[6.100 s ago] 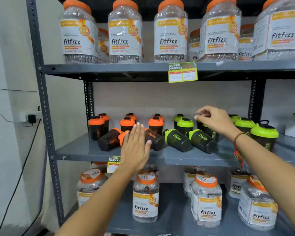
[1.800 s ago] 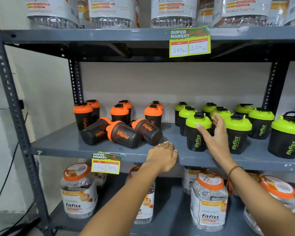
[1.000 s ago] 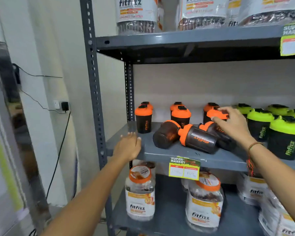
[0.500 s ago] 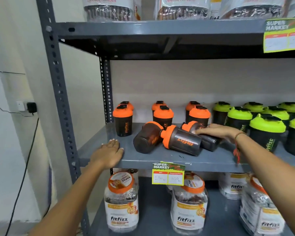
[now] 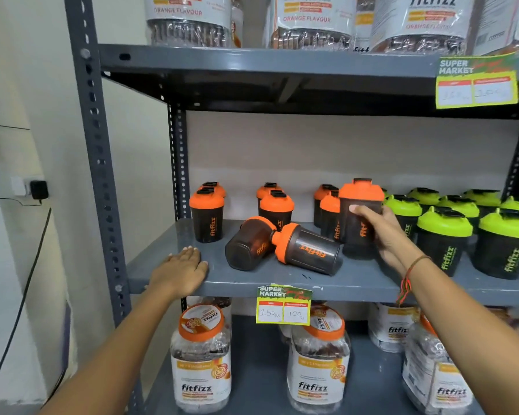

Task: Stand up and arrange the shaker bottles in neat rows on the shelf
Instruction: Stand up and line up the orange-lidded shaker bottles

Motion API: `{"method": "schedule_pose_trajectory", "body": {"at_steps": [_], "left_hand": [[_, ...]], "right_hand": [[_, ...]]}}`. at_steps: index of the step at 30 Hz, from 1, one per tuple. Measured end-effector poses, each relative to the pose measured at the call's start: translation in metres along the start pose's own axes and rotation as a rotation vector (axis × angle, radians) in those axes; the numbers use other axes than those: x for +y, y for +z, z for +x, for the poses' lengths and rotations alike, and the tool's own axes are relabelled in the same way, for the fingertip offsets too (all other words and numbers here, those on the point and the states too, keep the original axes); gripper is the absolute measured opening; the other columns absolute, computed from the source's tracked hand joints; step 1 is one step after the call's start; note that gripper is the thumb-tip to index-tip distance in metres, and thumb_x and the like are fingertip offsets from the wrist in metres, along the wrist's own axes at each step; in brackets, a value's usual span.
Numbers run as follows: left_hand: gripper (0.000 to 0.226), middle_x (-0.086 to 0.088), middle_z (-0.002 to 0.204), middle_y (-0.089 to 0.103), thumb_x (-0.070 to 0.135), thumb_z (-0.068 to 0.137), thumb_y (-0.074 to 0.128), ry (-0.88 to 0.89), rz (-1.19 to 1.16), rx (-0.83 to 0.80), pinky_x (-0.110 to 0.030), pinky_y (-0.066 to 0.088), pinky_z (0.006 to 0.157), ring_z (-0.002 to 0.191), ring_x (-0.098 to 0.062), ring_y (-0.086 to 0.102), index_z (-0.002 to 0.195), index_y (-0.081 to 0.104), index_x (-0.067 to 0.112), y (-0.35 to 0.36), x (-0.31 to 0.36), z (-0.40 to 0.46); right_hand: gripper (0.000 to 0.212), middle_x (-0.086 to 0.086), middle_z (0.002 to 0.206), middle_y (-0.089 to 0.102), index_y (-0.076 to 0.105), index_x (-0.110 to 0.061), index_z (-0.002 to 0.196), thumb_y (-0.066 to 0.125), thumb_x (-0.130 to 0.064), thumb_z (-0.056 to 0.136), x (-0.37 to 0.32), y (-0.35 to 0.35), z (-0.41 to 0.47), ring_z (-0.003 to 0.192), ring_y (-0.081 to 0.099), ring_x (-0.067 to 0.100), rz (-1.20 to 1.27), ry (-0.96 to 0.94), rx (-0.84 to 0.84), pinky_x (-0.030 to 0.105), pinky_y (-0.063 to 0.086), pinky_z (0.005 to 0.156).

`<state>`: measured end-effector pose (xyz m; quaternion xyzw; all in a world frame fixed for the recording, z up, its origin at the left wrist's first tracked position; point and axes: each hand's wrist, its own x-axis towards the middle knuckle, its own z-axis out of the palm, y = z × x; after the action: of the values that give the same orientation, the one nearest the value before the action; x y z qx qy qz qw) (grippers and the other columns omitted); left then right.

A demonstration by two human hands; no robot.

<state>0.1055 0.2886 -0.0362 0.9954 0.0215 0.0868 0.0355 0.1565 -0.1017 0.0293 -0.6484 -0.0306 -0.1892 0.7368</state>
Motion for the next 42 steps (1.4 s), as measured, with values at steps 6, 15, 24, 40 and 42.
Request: {"method": "schedule_pose_trajectory", "body": {"at_steps": [6, 15, 24, 40, 42], "left_hand": [[0.06, -0.007, 0.163, 0.013, 0.042, 0.101, 0.016, 0.007, 0.002, 0.006, -0.038, 0.01, 0.121, 0.15, -0.019, 0.014, 0.154, 0.014, 0.012, 0.0, 0.0, 0.001], [0.06, -0.007, 0.163, 0.014, 0.042, 0.101, 0.015, 0.009, -0.012, 0.014, -0.038, 0.01, 0.12, 0.149, -0.019, 0.015, 0.153, 0.015, 0.013, 0.001, -0.001, 0.001], [0.06, -0.009, 0.162, 0.016, 0.041, 0.101, 0.017, 0.033, -0.051, 0.028, -0.039, 0.011, 0.121, 0.149, -0.021, 0.017, 0.153, 0.017, 0.011, 0.001, -0.002, -0.001], [0.061, -0.007, 0.162, 0.018, 0.042, 0.099, 0.017, 0.035, -0.081, 0.048, -0.04, 0.01, 0.121, 0.149, -0.021, 0.017, 0.152, 0.019, 0.012, 0.008, -0.006, 0.006], [0.061, -0.008, 0.162, 0.018, 0.042, 0.099, 0.017, 0.037, -0.078, 0.053, -0.04, 0.011, 0.121, 0.149, -0.021, 0.018, 0.152, 0.019, 0.012, 0.007, -0.006, 0.006]], "right_hand": [[0.063, 0.01, 0.117, 0.066, 0.048, -0.017, 0.115, 0.089, -0.021, 0.068, 0.026, -0.012, -0.012, 0.103, 0.066, 0.021, -0.115, 0.031, 0.002, 0.038, 0.055, 0.085], [0.079, 0.009, 0.128, 0.059, 0.036, -0.014, 0.137, 0.084, -0.021, 0.076, 0.027, -0.01, -0.029, 0.094, 0.058, 0.008, -0.233, 0.024, -0.003, 0.024, 0.043, 0.066], [0.063, 0.004, 0.128, 0.053, 0.05, -0.014, 0.132, 0.073, -0.044, 0.081, -0.038, 0.037, -0.069, 0.118, 0.048, 0.015, -0.55, -0.777, 0.323, 0.026, 0.038, 0.1], [0.092, 0.008, 0.126, 0.061, 0.044, -0.023, 0.128, 0.081, -0.064, 0.054, -0.018, 0.111, -0.04, 0.11, 0.059, 0.03, -1.583, -0.119, -0.496, 0.037, 0.051, 0.087], [0.09, 0.006, 0.122, 0.062, 0.048, -0.023, 0.123, 0.081, -0.066, 0.051, -0.019, 0.108, -0.041, 0.106, 0.06, 0.028, -1.527, -0.145, -0.454, 0.038, 0.052, 0.085]]}}
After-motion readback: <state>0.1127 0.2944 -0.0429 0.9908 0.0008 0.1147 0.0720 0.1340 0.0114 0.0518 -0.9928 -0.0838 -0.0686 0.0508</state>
